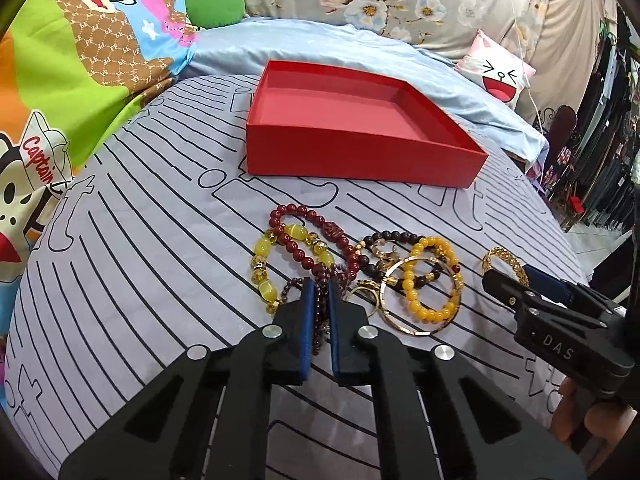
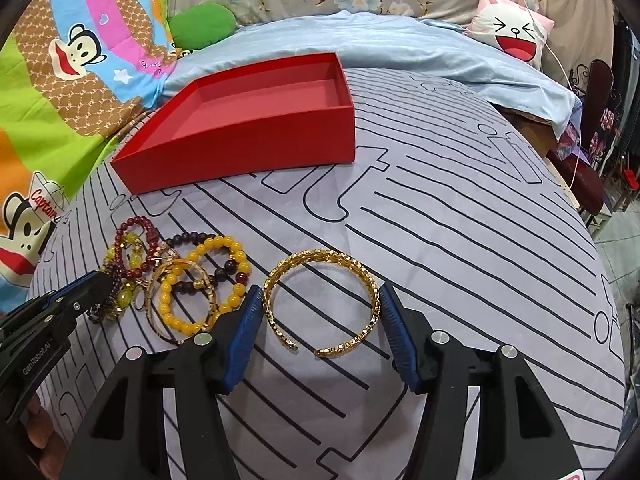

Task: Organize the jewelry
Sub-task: 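Carry both held bracelets into the red tray and open both tools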

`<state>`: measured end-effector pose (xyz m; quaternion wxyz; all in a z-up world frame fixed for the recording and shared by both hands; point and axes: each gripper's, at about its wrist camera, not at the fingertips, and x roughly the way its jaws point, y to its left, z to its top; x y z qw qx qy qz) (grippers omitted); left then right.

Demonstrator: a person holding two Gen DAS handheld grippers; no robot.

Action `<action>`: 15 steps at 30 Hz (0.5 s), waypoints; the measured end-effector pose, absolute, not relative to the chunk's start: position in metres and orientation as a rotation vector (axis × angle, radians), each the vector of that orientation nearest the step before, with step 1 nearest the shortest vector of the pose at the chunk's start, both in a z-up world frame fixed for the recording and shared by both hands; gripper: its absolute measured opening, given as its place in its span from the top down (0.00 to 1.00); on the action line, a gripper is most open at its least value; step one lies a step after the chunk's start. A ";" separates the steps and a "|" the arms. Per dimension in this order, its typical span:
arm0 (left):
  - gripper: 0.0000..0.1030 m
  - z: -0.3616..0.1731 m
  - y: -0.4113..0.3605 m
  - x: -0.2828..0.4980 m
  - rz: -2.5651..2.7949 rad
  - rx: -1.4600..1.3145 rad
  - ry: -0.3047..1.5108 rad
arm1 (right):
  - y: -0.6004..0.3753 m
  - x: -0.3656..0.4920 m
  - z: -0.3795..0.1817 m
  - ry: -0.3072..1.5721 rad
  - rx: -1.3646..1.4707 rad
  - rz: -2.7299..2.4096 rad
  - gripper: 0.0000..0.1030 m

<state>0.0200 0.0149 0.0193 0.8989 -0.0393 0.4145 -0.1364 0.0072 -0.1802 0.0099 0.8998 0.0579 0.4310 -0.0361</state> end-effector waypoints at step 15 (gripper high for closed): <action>0.94 0.083 0.022 0.028 -0.274 -0.067 0.781 | -0.176 0.017 0.062 0.812 0.095 -0.006 0.45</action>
